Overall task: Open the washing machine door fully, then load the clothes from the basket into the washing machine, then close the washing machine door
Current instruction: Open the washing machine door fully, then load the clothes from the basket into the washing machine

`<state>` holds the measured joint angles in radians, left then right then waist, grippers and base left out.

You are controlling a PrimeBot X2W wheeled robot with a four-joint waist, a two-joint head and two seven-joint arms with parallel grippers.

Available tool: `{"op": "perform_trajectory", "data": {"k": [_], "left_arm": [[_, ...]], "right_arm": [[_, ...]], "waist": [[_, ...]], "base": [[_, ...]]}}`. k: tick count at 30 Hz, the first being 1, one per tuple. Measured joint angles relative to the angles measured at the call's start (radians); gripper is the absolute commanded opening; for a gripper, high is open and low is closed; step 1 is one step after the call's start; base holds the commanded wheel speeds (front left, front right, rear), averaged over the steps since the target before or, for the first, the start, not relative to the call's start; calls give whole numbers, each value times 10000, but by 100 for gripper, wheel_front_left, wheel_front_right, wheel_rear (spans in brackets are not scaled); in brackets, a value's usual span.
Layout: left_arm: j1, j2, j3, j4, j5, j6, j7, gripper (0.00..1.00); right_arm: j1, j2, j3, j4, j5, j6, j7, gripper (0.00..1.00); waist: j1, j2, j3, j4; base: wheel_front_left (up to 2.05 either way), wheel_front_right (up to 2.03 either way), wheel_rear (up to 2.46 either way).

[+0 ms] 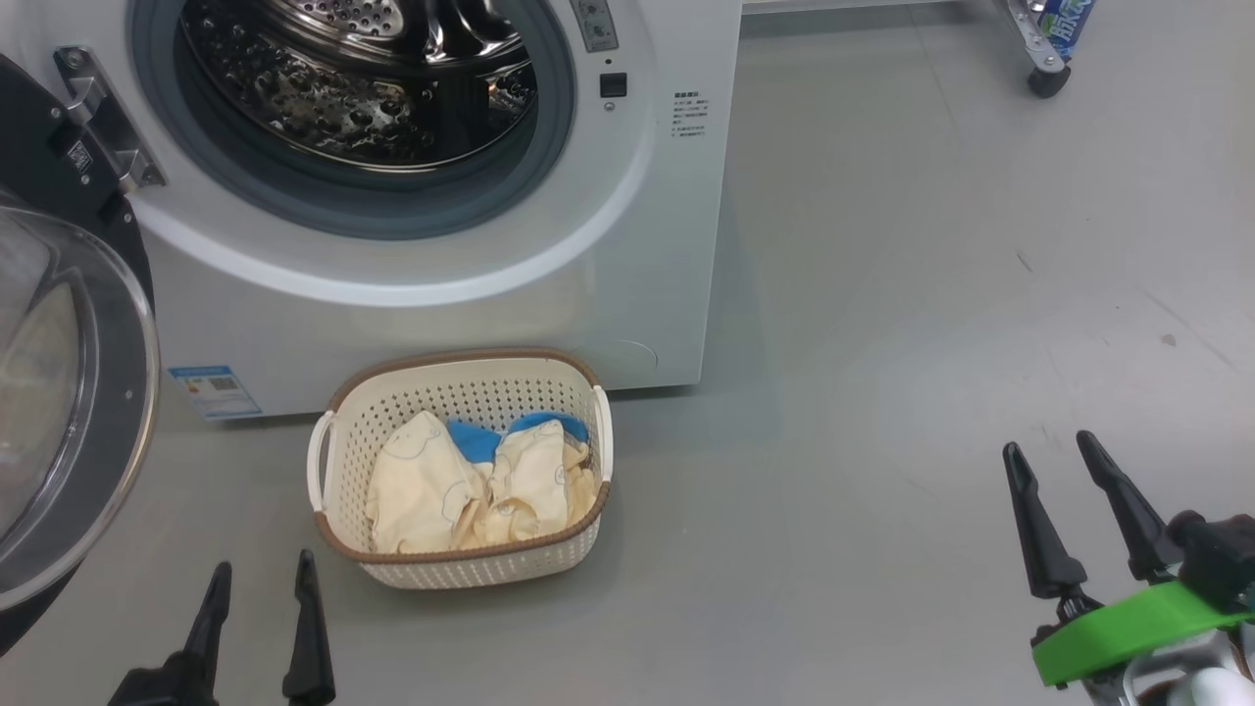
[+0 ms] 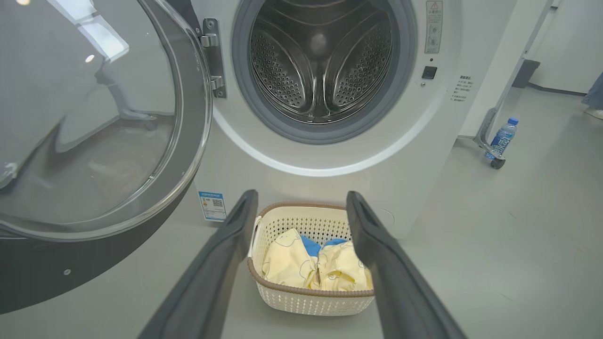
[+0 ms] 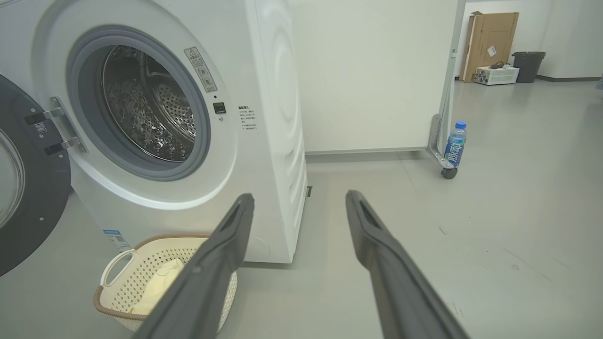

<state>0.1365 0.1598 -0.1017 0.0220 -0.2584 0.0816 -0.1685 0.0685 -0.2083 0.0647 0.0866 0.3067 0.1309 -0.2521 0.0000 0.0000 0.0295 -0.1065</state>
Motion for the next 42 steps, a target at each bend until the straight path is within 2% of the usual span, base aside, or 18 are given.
{"op": "perform_trajectory", "data": {"k": [26, 39, 42], "left_arm": [[-136, 132, -128, 259, 0, 174, -165, 100], [-370, 159, -192, 412, -94, 176, -313, 100], [-554, 161, -176, 405, -113, 303, -458, 100]], "right_arm": [[-4, 2, 31, 15, 0, 0, 0, 100], [-32, -4, 44, 6, 0, 0, 0, 100], [-119, -8, 42, -6, 0, 0, 0, 100]], "waist": [[0, 0, 305, 299], [0, 0, 579, 433], [0, 0, 633, 456]], "base": [[5, -5, -1], [153, -150, -3], [144, -144, 0]]}}
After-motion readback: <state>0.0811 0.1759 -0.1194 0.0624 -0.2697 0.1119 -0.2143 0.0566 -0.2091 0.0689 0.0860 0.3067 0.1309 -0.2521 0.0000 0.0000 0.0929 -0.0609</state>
